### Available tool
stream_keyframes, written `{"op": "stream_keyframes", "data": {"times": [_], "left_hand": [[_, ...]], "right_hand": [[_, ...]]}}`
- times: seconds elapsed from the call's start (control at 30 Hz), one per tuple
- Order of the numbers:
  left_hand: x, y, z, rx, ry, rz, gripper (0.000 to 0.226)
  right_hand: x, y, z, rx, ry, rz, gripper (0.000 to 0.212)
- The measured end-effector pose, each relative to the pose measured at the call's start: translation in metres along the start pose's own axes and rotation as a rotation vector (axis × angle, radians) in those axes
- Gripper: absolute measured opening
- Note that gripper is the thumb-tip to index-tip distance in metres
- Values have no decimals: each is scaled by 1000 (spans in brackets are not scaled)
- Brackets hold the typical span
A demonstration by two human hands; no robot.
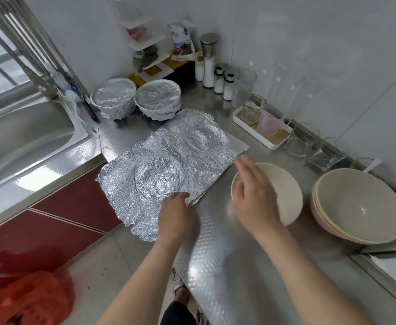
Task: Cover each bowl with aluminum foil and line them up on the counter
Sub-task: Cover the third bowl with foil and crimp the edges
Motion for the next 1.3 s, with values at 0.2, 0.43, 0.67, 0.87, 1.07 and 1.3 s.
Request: {"op": "stream_keyframes", "data": {"times": [0.2,0.43,0.67,0.87,1.07,1.3], "left_hand": [[7,7,-38,64,230,-45,35],[8,7,-49,217,270,-8,24],[13,6,-60,273,315,-63,32],[4,12,-62,278,246,-83,31],[-15,13,-61,272,220,2,21],[-25,20,-48,231,192,-176,32]], "right_hand": [[88,-14,-18,599,532,-392,43],[121,-27,-15,1328,1046,-257,21],[135,-17,-9,1474,932,-219,17],[143,-5,-6,1424,866,-56,9],[140,24,3,1441,907,-107,6],[125,58,2,1395,1009,33,4]]}}
Point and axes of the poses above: each hand's wrist, its own y-axis towards the middle knuckle, its own x-axis out of the palm, z = x × y, the point moved 3 cm from there along y, towards the middle knuckle, and after that the axes turned 3 degrees about y, right-handed, at the moved point
